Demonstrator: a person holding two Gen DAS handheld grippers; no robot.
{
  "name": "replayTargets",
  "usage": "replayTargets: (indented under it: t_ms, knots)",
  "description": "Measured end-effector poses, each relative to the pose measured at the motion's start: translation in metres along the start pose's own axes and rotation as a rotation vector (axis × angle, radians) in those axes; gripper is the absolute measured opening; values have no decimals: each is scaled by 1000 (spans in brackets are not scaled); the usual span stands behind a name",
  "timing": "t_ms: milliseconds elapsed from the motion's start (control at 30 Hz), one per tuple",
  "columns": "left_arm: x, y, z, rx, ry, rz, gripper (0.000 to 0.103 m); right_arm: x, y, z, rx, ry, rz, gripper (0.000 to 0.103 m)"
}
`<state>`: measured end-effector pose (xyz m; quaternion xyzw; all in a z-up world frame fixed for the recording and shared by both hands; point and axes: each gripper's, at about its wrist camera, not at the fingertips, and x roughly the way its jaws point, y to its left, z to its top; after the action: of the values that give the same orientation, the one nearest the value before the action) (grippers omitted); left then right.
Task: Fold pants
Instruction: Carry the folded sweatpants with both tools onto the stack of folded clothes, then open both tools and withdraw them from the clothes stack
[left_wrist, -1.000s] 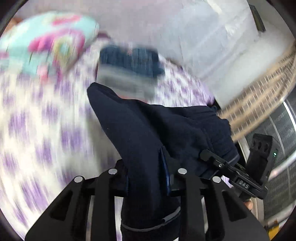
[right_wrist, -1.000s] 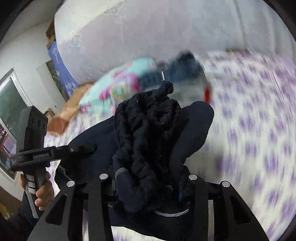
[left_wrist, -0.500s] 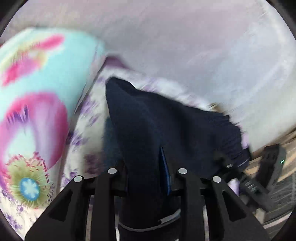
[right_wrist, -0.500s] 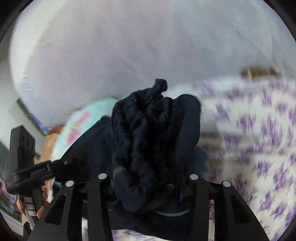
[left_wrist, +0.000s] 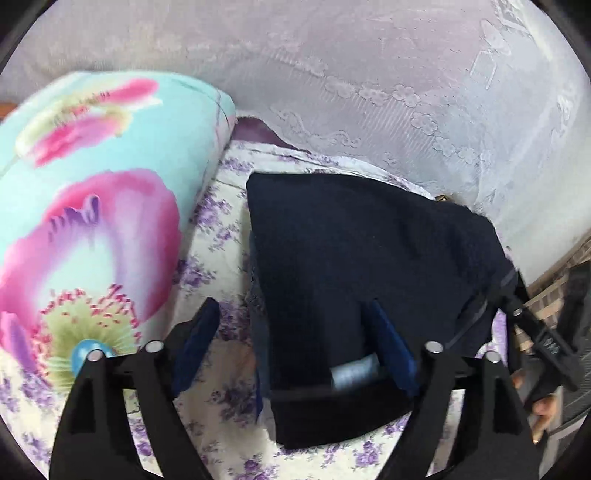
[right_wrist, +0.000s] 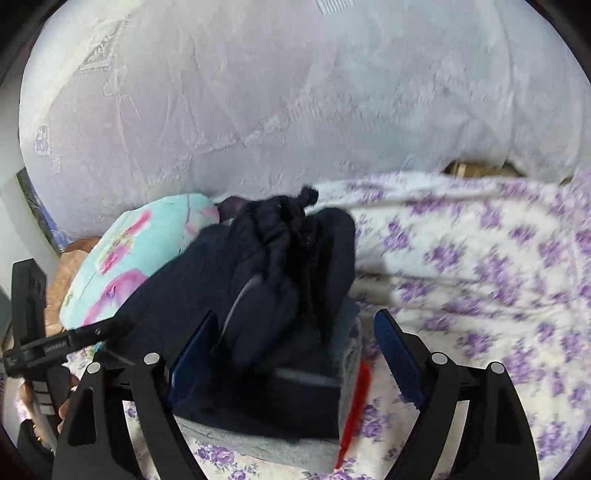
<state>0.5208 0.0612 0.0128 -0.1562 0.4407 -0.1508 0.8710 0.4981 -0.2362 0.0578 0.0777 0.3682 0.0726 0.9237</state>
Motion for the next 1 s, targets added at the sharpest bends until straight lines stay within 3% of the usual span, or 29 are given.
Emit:
replayTargets:
  t_ms: [133, 233, 400, 500, 600, 667, 767, 867, 1000]
  knots:
    - [-20, -13, -4, 40, -34, 17, 82, -33, 14, -1, -65, -66, -79, 87]
    - [-36, -25, -11, 105, -76, 53, 88, -53, 24, -6, -96, -88, -119, 87]
    - [-66, -32, -31, 94, -107, 55, 88, -89, 31, -27, -69, -108, -73, 87]
    - [-105, -41, -71, 107, -220, 153, 98, -116, 42, -56, -81, -125, -69, 87]
    - [-136, -47, -121, 136, -312, 222, 98, -139, 61, -99, -122, -103, -64, 88]
    - [-152, -52, -152, 164, -339, 277, 98, -155, 74, -126, -173, -78, -71, 90]
    - [-170, -53, -192, 151, -367, 371, 98, -175, 85, -157, -211, -116, -88, 99]
    - [-182, -51, -222, 116, -366, 363, 98, -183, 91, -191, -215, -131, -74, 99]
    - [-182, -49, -246, 116, -389, 350, 98, -174, 85, -235, -142, -143, -125, 99]
